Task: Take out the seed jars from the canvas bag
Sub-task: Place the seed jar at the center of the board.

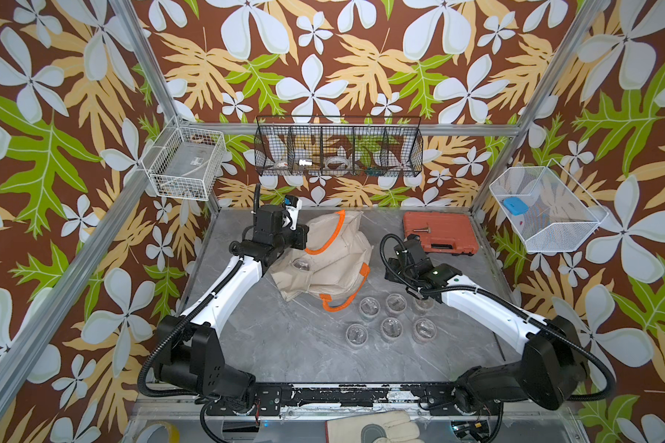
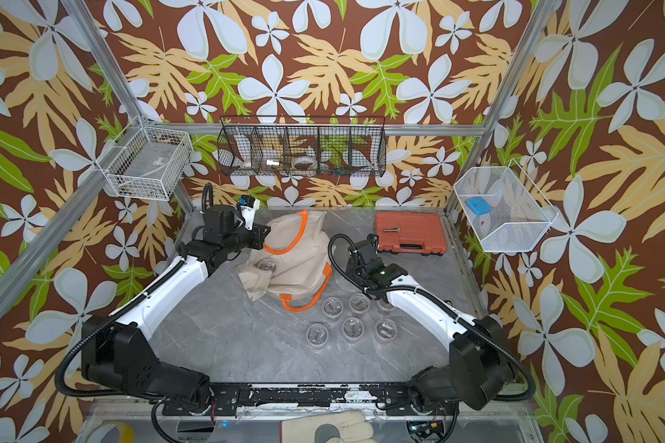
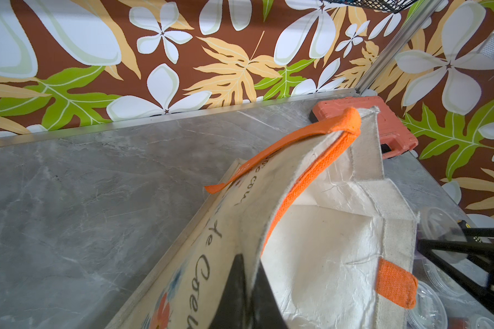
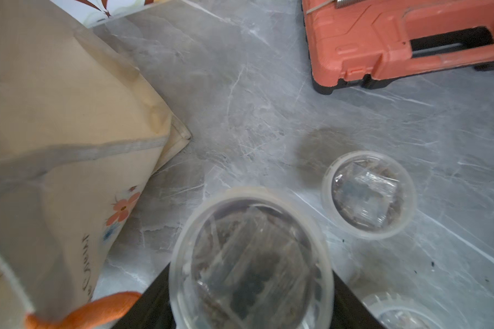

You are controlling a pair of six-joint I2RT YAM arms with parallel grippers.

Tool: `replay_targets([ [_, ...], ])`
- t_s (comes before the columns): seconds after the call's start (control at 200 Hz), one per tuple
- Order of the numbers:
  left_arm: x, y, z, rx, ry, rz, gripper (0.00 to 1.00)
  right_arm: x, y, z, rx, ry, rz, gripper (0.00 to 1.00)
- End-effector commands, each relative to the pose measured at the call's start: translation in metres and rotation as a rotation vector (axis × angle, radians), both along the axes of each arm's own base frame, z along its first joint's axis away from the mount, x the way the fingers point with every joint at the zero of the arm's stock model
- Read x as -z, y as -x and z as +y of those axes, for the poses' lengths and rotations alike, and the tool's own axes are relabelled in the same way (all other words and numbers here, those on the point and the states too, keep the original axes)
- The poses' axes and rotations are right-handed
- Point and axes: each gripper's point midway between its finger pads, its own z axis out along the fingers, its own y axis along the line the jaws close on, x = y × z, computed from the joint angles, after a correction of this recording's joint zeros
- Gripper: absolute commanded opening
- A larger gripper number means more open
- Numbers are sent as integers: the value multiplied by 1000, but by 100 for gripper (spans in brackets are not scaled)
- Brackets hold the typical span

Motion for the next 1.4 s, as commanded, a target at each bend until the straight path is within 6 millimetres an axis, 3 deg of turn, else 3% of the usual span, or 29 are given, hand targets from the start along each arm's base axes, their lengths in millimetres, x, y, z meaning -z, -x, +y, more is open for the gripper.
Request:
replay_targets([
  [0.0,-10,-5,-2,2,13,-38,0,6,-14,13,-31,-27,-8,65],
  [0.24,-8,-5,-2,4,14,-35,0,42,-30,5,-11,10,34,65],
  [0.455,-7,-5,-2,2,12,-33,0,63,-37,-1,-3,41,58,65],
  [0.721,-6,-6,-2,2,11,-30,0,79,-38,-3,3,53,79,67],
  [0.841,-6,-6,-1,-4,6,-31,0,79,-37,-4,8,57,83,77],
  [1.006,-1,-11,5,-38,-20,-8,0,61,-38,-6,15,51,50,90],
  [1.211,10,-24,16,-67,-59,55,0,13,-35,-13,41,33,-31,96],
  [1.326,20,-41,37,-122,-40,119,13,-16,-29,-19,55,22,-78,97],
  [1.396,28,-50,51,-155,-13,166,33,-31,-26,-22,60,10,-104,97],
])
